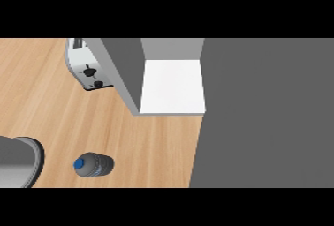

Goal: Pick up the bottled water, place it into the cabinet and close the cabinet

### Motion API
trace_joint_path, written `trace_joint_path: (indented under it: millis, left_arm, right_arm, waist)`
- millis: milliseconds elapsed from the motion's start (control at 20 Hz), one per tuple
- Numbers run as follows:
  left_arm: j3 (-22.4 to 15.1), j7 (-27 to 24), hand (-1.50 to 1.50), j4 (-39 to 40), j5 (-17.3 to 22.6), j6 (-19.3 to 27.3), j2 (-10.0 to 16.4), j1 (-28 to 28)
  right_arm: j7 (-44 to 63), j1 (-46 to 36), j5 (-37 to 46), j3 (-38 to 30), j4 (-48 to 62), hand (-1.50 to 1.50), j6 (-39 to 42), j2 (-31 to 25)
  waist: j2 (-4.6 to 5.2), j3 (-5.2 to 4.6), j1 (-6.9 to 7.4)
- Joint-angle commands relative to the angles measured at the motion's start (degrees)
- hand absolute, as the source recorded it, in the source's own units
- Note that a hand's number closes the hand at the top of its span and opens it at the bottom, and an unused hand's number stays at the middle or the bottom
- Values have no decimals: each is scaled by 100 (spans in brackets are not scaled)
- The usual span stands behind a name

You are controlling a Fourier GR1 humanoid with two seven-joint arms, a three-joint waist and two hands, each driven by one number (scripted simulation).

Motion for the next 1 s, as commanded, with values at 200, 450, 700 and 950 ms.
trace_joint_path:
  millis: [200, 450, 700, 950]
  left_arm:
    - [-426, 215, -150, 430, -1084, -3, -629, -609]
    - [-591, 189, -150, 1119, -2028, -2, -863, -1221]
    - [-736, -66, -150, 2065, -2863, -294, -1158, -1876]
    - [-749, -821, -150, 3074, -4037, -930, -1600, -2101]
  right_arm:
    - [361, -163, -130, -356, -629, -150, -16, -218]
    - [681, 2, 449, 467, -1025, -150, -332, -77]
    - [568, 3, 323, 339, -974, -150, -310, -183]
    - [698, -125, 422, 414, -1006, -150, -395, -258]
  waist:
    - [11, 2, 18]
    - [0, -5, -41]
    - [8, -4, -60]
    - [7, -10, -61]
